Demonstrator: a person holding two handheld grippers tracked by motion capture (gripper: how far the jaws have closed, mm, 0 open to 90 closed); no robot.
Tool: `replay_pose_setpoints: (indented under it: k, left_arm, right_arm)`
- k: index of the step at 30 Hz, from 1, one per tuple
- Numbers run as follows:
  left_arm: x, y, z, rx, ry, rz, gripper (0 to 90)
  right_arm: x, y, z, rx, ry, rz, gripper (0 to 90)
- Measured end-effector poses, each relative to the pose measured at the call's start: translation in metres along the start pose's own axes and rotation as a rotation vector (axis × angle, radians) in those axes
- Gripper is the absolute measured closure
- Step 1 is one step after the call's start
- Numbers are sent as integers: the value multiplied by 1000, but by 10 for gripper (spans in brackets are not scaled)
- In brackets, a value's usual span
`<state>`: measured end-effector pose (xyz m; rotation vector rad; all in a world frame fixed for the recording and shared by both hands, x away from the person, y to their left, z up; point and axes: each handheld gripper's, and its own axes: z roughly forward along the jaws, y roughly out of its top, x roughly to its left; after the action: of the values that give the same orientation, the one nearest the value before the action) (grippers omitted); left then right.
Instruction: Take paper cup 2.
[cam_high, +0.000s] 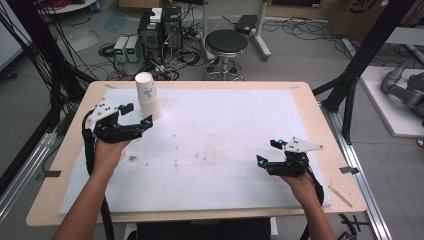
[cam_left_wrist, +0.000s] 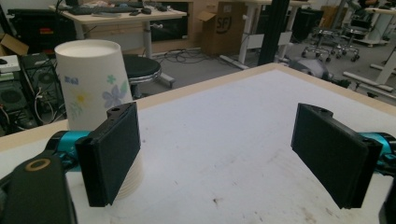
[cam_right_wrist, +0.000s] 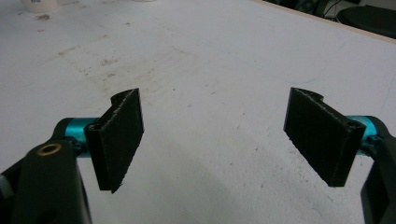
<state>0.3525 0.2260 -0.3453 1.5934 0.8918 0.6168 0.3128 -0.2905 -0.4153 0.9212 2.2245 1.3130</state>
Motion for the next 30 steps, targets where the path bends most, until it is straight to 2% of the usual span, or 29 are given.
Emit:
replay_pose_setpoints:
  k: [5,12,15,18,22,23,26,27,29,30]
  left_arm:
    - [7,21,12,18,17,-4,157]
    - [18,43,28,22,73,-12,157]
    - [25,48,39,50,94,-8,157]
    - [33,53,50,77,109,-21,157]
    - [41,57,60,89,129,-39,156]
    - [47,60,66,97,151,-45,157]
    - [52,62,71,104,164,-53,157]
    - [57,62,79,125,186,-60,157]
    - [63,63,85,156,201,-63,157]
    - [64,62,88,154,210,-64,157]
  right_arm:
    - [0,0,1,3,6,-1,205]
    - [2,3,0,-5,23,-5,205]
    - [2,3,-1,-7,24,-4,205]
    - [2,3,-1,-10,27,1,205]
    - [2,3,-1,-13,33,9,205]
    - [1,3,0,-16,33,9,205]
    - [2,4,0,-18,37,11,205]
    - [2,4,0,-17,40,10,205]
    - [2,3,0,-16,41,12,205]
    - [2,3,0,-15,41,13,206]
